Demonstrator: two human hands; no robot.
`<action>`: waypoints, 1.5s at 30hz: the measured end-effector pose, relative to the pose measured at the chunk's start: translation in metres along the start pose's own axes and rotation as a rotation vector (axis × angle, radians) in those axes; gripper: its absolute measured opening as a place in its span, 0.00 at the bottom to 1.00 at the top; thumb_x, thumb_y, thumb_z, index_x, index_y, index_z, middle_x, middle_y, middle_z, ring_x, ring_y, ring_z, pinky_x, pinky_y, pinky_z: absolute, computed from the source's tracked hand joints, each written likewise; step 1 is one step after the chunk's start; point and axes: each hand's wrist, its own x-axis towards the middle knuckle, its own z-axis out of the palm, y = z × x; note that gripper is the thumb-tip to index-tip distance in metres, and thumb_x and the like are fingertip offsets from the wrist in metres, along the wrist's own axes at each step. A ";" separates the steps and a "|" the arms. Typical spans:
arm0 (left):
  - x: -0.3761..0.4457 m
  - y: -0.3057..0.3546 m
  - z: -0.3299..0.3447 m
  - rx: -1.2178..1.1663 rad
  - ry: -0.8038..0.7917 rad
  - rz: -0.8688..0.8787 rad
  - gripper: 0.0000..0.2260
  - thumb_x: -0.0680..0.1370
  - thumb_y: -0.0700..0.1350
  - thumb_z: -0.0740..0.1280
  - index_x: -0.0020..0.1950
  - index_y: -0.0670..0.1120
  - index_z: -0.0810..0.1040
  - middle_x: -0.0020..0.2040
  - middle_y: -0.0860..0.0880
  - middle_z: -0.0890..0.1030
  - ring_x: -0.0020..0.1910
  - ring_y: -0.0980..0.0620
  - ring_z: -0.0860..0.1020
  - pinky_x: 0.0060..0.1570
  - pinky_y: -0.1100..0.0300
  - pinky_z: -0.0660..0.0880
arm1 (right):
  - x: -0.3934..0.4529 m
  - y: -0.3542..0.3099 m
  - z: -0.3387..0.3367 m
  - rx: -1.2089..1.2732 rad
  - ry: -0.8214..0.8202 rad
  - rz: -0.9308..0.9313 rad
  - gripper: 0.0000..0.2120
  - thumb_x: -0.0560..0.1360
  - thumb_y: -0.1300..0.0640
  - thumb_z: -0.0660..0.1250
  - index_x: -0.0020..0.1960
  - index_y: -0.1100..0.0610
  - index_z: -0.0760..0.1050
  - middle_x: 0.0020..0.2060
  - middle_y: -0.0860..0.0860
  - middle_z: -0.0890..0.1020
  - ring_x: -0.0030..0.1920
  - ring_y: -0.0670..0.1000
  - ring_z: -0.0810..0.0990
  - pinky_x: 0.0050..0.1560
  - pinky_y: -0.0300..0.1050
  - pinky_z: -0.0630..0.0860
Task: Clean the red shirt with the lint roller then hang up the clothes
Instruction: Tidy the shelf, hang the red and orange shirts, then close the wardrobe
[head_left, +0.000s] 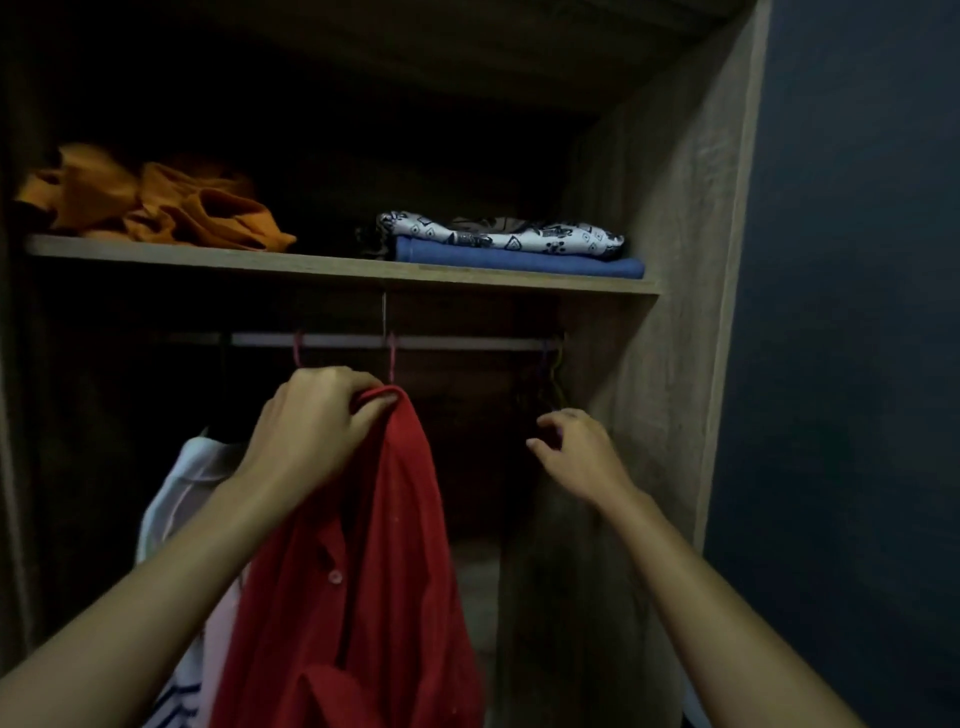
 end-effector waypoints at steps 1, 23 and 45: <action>0.003 -0.001 0.004 -0.003 0.003 -0.013 0.10 0.76 0.53 0.67 0.52 0.52 0.83 0.48 0.50 0.84 0.48 0.46 0.82 0.47 0.49 0.78 | 0.009 0.004 0.002 0.007 -0.006 0.043 0.21 0.75 0.46 0.67 0.66 0.53 0.74 0.66 0.55 0.75 0.64 0.57 0.74 0.64 0.50 0.73; 0.027 -0.040 0.038 0.140 0.013 -0.086 0.15 0.71 0.58 0.62 0.46 0.52 0.85 0.40 0.50 0.84 0.41 0.46 0.83 0.39 0.53 0.77 | 0.150 0.004 0.074 0.970 -0.197 0.401 0.16 0.80 0.63 0.58 0.66 0.52 0.69 0.35 0.51 0.77 0.19 0.39 0.74 0.19 0.32 0.70; 0.019 -0.035 0.019 0.031 0.058 -0.289 0.11 0.74 0.52 0.70 0.46 0.46 0.86 0.41 0.44 0.85 0.46 0.47 0.82 0.41 0.57 0.74 | 0.028 -0.102 0.009 1.719 -0.148 0.277 0.19 0.81 0.51 0.57 0.33 0.54 0.63 0.20 0.48 0.67 0.14 0.42 0.57 0.17 0.30 0.50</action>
